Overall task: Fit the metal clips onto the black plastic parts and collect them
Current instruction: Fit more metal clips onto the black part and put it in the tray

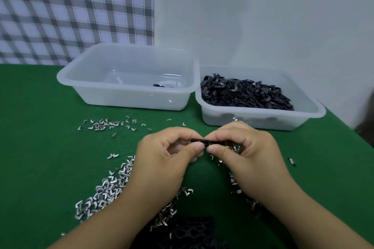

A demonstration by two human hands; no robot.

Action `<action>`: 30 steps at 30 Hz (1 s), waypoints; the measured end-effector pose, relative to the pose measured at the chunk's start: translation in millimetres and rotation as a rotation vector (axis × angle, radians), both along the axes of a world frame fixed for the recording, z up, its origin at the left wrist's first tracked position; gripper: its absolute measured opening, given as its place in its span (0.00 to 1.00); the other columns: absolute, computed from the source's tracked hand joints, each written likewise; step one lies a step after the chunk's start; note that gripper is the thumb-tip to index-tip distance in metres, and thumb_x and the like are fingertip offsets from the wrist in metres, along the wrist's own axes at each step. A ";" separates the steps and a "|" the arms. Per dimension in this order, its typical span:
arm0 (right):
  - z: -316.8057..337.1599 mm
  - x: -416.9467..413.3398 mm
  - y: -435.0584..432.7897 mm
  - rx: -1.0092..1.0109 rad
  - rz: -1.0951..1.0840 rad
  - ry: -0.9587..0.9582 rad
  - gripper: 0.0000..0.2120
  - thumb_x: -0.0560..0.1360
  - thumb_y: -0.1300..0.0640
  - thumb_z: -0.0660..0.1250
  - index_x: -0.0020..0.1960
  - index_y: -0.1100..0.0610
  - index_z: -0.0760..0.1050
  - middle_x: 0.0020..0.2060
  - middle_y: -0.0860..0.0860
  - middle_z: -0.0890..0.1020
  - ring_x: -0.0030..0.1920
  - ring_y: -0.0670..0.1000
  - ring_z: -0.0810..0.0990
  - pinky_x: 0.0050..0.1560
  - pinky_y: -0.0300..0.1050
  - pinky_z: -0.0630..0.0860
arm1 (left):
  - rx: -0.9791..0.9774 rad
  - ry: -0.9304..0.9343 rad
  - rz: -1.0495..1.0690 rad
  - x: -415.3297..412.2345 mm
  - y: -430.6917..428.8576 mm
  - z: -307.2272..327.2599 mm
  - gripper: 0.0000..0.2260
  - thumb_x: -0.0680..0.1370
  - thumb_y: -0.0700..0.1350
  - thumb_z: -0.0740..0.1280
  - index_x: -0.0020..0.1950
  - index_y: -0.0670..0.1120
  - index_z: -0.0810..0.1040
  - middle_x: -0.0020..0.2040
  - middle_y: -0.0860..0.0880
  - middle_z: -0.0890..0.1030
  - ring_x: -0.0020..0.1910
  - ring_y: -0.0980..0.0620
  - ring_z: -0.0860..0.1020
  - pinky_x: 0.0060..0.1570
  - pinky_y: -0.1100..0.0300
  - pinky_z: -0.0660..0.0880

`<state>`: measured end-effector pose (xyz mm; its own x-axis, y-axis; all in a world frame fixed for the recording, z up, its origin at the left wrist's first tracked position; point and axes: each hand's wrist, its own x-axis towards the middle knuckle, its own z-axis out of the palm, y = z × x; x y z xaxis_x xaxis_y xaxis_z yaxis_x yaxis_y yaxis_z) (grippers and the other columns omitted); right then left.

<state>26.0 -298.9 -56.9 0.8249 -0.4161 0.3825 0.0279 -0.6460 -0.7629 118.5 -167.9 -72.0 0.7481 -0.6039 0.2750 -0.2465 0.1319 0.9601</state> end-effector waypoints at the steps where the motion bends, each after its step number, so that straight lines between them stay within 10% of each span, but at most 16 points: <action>1: 0.3 0.2 0.4 -0.031 -0.005 0.014 0.09 0.68 0.62 0.74 0.43 0.49 0.83 0.38 0.43 0.82 0.46 0.43 0.78 0.49 0.34 0.72 | -0.003 0.013 0.002 -0.1 -0.2 -0.7 0.09 0.71 0.33 0.71 0.40 0.48 0.84 0.33 0.47 0.84 0.32 0.56 0.82 0.35 0.68 0.77; 11: 59.9 38.7 -41.7 -0.111 -0.205 0.100 0.06 0.73 0.56 0.68 0.44 0.44 0.81 0.39 0.36 0.81 0.43 0.35 0.78 0.42 0.22 0.69 | 0.093 0.077 0.022 1.6 -0.8 -3.5 0.06 0.72 0.37 0.71 0.38 0.47 0.82 0.31 0.48 0.83 0.29 0.51 0.83 0.29 0.65 0.78; 15: 60.1 80.5 -60.9 -0.207 -0.137 0.405 0.08 0.73 0.58 0.69 0.51 0.53 0.81 0.49 0.47 0.83 0.50 0.46 0.79 0.53 0.38 0.72 | 0.102 0.092 0.024 0.6 -1.8 -2.8 0.06 0.72 0.36 0.71 0.38 0.47 0.82 0.31 0.46 0.82 0.28 0.51 0.82 0.28 0.65 0.77; 19: 55.1 105.5 -62.9 -0.261 -0.098 0.512 0.06 0.71 0.59 0.70 0.47 0.56 0.83 0.42 0.51 0.85 0.43 0.48 0.80 0.43 0.39 0.74 | 0.090 0.097 0.030 1.5 -2.3 -3.4 0.07 0.71 0.35 0.71 0.37 0.46 0.82 0.32 0.43 0.82 0.28 0.50 0.82 0.28 0.63 0.78; 30: 55.5 87.9 -58.2 -0.250 -0.296 0.176 0.03 0.73 0.59 0.67 0.44 0.53 0.80 0.37 0.44 0.80 0.42 0.45 0.78 0.44 0.37 0.71 | 0.054 0.123 0.032 4.0 -1.5 -4.8 0.06 0.74 0.36 0.69 0.39 0.46 0.81 0.31 0.46 0.82 0.29 0.49 0.83 0.28 0.64 0.77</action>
<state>113.9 -357.1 -1.4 0.7452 -0.5577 0.3655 -0.3037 -0.7719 -0.5585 122.5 -169.4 -76.8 0.7932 -0.5907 0.1479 -0.1301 0.0729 0.9888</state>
